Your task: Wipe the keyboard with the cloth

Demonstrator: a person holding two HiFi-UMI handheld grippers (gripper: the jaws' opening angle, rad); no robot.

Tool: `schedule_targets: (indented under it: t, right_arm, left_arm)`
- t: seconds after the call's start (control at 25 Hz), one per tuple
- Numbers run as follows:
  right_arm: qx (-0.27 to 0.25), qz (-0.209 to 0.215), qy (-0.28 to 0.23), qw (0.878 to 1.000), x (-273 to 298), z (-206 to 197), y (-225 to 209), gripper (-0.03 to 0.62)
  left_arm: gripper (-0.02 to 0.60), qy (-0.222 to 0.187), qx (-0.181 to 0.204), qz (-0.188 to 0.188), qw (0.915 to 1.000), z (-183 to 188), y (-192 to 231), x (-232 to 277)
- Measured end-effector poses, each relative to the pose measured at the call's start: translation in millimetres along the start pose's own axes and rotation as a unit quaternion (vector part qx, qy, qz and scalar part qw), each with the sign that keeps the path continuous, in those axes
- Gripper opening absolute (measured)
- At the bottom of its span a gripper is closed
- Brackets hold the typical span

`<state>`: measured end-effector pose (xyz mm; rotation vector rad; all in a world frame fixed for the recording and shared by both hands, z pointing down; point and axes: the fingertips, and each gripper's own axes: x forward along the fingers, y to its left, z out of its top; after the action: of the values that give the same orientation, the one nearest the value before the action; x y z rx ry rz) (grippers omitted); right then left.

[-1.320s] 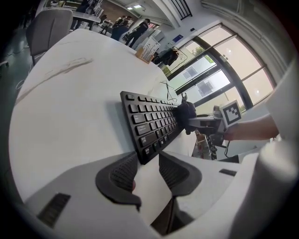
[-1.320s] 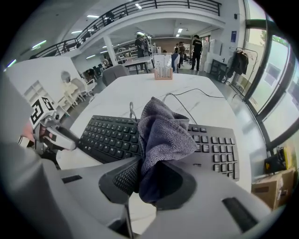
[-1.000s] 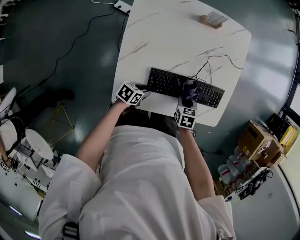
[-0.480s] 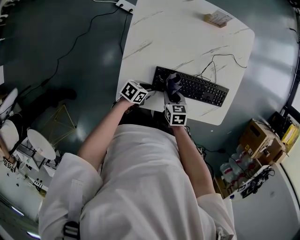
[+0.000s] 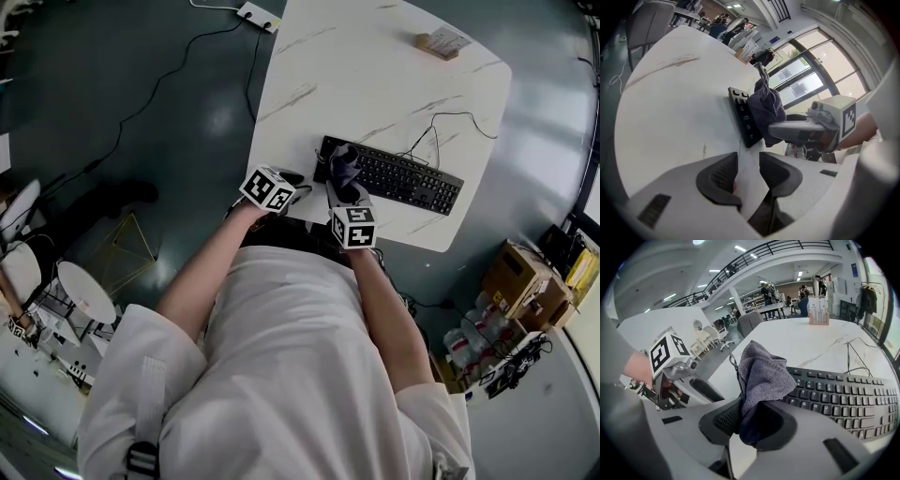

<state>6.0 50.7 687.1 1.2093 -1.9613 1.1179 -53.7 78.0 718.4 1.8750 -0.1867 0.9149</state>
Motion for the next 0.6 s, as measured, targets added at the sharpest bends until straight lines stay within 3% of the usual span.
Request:
schedule_targets:
  t: [0.32,0.48,0.6]
  right_arm:
    - [-0.019,0.022,0.008,1.0,19.1,9.4,24.5,0.098]
    - [-0.039,0.057,0.014,0.998,23.4,20.7,39.1,0.098]
    - [-0.012,0.083,-0.003,0.996,17.2,37.1,38.3,0.098]
  left_arm:
    - [0.137,-0.005,0.006,0.011,0.9999,1.3,15.9,-21.1]
    - [0.137,-0.005,0.012,0.007,0.9999,-0.3,16.2,-25.1]
    - [0.125,-0.003,0.022,0.003,0.9997,1.0,14.3,-20.6]
